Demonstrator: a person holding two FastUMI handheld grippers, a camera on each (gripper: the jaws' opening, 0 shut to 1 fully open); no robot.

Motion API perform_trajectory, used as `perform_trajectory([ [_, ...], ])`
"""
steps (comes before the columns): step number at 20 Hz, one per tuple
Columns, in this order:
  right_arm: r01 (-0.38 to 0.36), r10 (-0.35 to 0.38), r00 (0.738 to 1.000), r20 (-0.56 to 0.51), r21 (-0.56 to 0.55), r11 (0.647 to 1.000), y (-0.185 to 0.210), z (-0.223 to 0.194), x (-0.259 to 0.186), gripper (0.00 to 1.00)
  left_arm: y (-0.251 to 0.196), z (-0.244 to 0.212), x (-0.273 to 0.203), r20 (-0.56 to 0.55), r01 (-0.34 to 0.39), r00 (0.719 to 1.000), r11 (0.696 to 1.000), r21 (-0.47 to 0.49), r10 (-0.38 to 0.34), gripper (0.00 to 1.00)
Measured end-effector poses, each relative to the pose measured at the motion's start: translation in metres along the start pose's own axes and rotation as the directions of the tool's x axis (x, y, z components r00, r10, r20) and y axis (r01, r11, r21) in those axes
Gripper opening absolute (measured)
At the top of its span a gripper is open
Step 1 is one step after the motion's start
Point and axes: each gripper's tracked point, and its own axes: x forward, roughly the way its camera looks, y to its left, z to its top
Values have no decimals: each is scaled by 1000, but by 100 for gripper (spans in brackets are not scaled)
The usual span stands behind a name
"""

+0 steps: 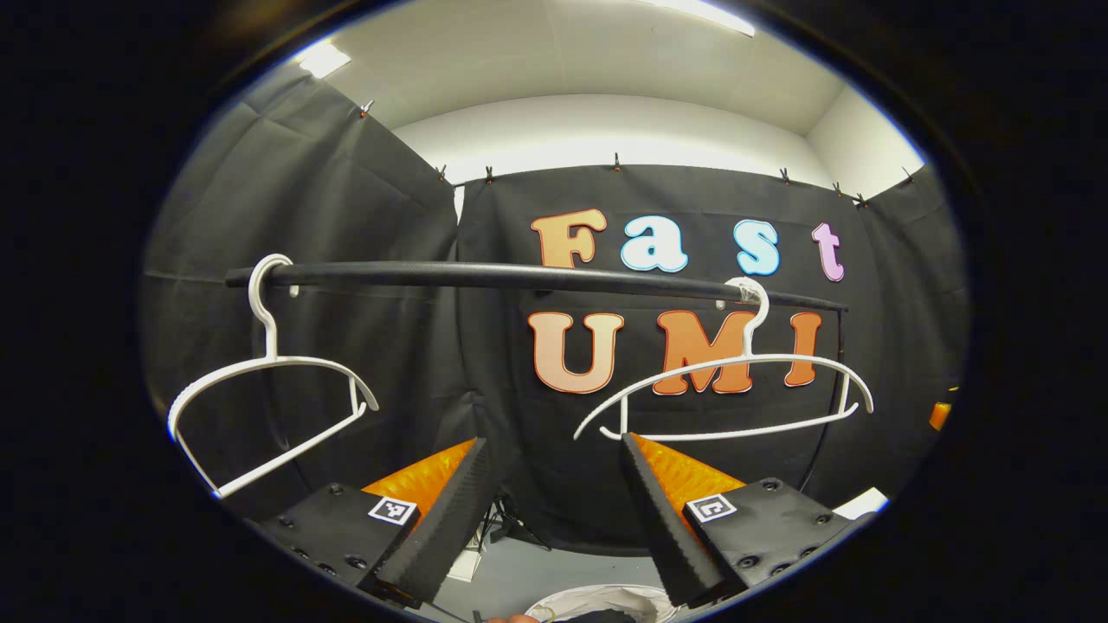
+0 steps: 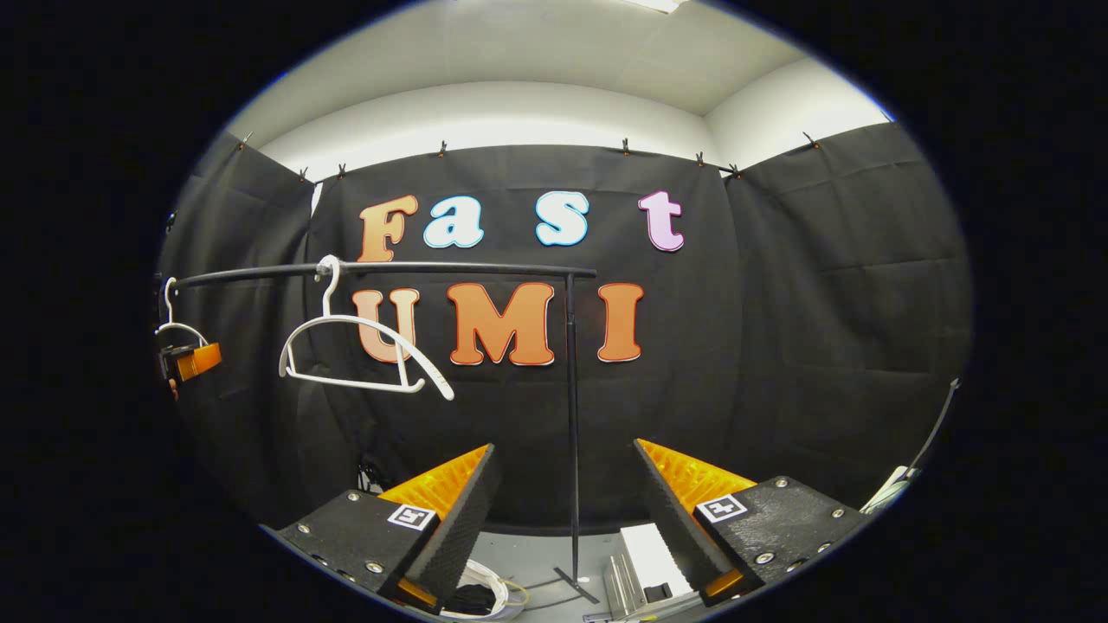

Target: Grasp the clothes on the hanger with both hands and then place them into the laundry hamper below.

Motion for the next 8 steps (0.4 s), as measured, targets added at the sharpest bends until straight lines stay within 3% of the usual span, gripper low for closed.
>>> perform_trajectory([
  [6,9,-9,1000,27,5,1000,-6,4,3,94,4,6,2,18,-8,1000,1000,8,8,98],
  [7,9,-9,999,35,1,1000,-5,4,4,100,4,8,4,19,-10,1000,1000,9,10,96],
  [8,8,-8,999,39,-5,1000,-6,5,4,100,4,6,5,20,-11,1000,1000,9,10,95],
])
